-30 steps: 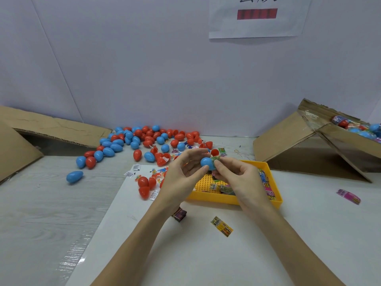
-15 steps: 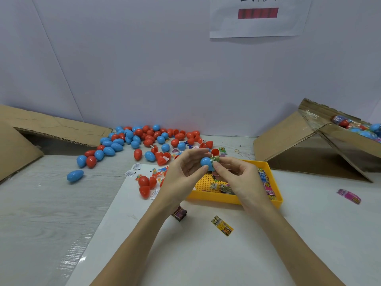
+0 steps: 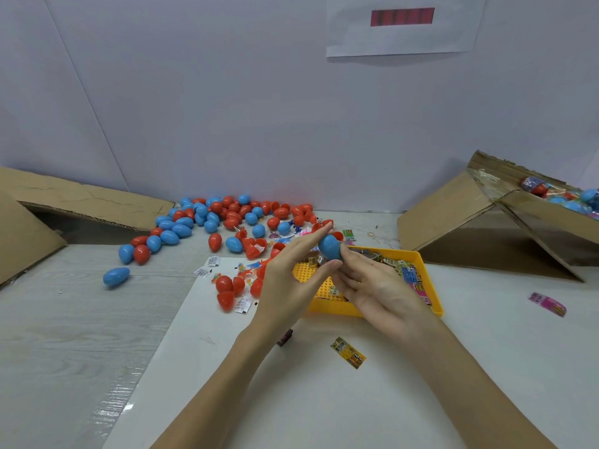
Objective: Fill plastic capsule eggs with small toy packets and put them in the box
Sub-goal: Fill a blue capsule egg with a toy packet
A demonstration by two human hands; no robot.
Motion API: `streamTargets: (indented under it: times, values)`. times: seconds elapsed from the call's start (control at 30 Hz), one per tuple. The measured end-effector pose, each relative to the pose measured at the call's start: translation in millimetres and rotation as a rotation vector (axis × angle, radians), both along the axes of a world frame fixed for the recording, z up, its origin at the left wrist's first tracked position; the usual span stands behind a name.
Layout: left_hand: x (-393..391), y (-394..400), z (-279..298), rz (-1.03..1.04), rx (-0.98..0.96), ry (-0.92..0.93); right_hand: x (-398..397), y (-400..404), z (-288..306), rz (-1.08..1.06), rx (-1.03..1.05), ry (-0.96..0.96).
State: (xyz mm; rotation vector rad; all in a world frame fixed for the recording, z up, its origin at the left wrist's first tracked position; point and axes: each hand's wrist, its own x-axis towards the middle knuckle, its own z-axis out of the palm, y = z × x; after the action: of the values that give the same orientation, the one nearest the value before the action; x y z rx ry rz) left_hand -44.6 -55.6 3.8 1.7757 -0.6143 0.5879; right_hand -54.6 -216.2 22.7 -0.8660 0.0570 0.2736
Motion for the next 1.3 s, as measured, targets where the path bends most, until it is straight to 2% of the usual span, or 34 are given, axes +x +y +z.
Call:
streamTargets:
  times: [0.1, 0.27, 0.57, 0.83, 1.3]
  values:
    - [1.6, 1.9, -0.1, 0.056, 0.056, -0.076, 0.1, 0.5, 0.9, 0.021, -0.004, 0.018]
    - [1.7, 4.1, -0.1, 0.081, 0.107, -0.101, -1.7, 2.9, 1.1, 0.047, 0.034, 0.052]
    - [2.1, 5.1, -0.5, 0.039, 0.083, -0.057, -3.0, 1.8, 1.3, 0.097, 0.075, 0.110]
    - [3.3, 4.8, -4.0, 0.057, 0.087, -0.097, -4.7, 2.6, 4.9, 0.102, 0.101, 0.205]
    - [-1.1, -2.2, -6.0, 0.119, 0.093, -0.152, -8.9, 7.3, 6.7, 0.121, 0.287, 0.292]
